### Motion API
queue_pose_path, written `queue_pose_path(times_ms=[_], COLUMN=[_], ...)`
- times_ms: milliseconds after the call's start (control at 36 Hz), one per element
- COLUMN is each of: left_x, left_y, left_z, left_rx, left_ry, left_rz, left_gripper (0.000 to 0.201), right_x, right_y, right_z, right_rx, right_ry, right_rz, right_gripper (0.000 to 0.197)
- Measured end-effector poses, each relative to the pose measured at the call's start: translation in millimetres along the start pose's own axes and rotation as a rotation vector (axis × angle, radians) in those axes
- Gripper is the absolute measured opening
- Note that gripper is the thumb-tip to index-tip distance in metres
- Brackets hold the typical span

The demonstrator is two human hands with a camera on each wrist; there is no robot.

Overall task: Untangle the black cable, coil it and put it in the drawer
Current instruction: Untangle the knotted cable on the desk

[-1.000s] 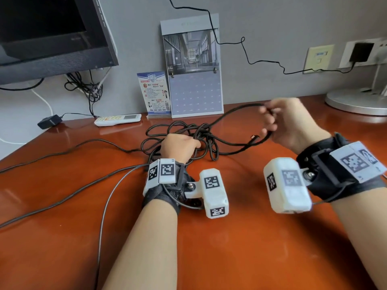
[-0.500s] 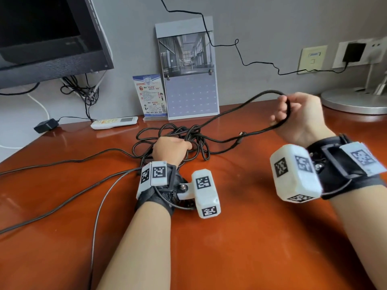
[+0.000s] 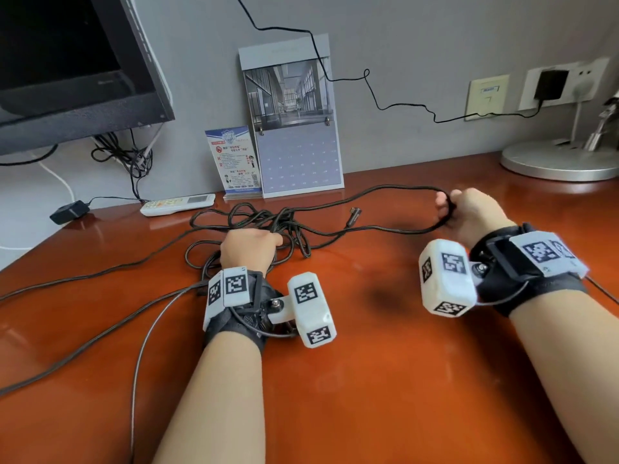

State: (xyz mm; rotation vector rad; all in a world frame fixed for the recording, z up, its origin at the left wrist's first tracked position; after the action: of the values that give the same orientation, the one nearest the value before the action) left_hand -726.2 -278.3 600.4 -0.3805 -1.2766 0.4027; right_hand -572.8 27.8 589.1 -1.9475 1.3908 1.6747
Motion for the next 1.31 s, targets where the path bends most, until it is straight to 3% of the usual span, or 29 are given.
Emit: queue_pose_path(times_ms=[83,139,250,306,417,500,556,667,722,806,861,972,1111,1306], left_x=[1,2,2,5,9,10,12,10,10,9,9,8,8,7], left_y=[2,2,4,7,10,10,9,6,4,2,1,1,2,2], left_z=[-2,-2,-2,-4,-8,-9,-10,-9,-9,-12,-12,-12,-11,-9], left_rx=[-0.019,-0.024,-0.055,-0.077,-0.067,-0.044,-0.034,-0.02,-0.018,-0.003,0.008,0.018,0.01,0.002], left_ry=[0.009,0.018,0.01,0.021,0.025,0.038,0.031,0.012,0.006,-0.022,-0.025,-0.037,-0.031,-0.025], left_rz=[0.022,0.027,0.046,0.057,0.05,0.023,0.016,0.031,0.043,0.017,-0.003,-0.001,-0.007,-0.01], left_gripper=[0.012,0.014,0.005,0.022,0.003,0.011,0.012,0.006,0.019,0.019,0.031,0.036,0.033,0.025], right_x=[6,0,-30,-45,-66,-70,-67,-42,-22,11,30,40,43,71], right_y=[-19,-25,-24,-17,21,49,67,98,110,123,127,138,157,180], right_z=[8,13,7,-7,-46,-83,-104,-119,-116,-113,-114,-111,-108,-111], right_rx=[0.082,0.128,0.3,0.385,0.279,0.142,-0.014,-0.382,-0.486,-0.649,-0.726,-0.731,-0.722,-0.649], right_ry=[0.035,-0.038,-0.382,-0.558,-0.896,-1.127,-1.197,-1.035,-0.924,-0.747,-0.612,-0.45,-0.301,-0.382], right_rz=[0.075,-0.02,-0.288,-0.352,-0.498,-0.583,-0.658,-0.929,-1.143,-1.502,-1.746,-2.025,-2.113,-2.274], right_gripper=[0.032,0.028,0.016,0.029,0.027,0.024,0.025,0.04,0.04,0.037,0.03,0.028,0.031,0.037])
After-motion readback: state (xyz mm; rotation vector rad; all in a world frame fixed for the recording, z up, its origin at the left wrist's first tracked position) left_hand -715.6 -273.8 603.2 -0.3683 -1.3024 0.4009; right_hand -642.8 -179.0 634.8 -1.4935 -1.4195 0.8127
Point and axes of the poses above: each hand's wrist, its own z-axis towards the middle knuckle, its own y-axis out of the palm, x = y × z, the point moved 8 cm from there along z, towards the middle knuckle, and after that the axes turned 7 degrees about y, right-handed, at the moved point
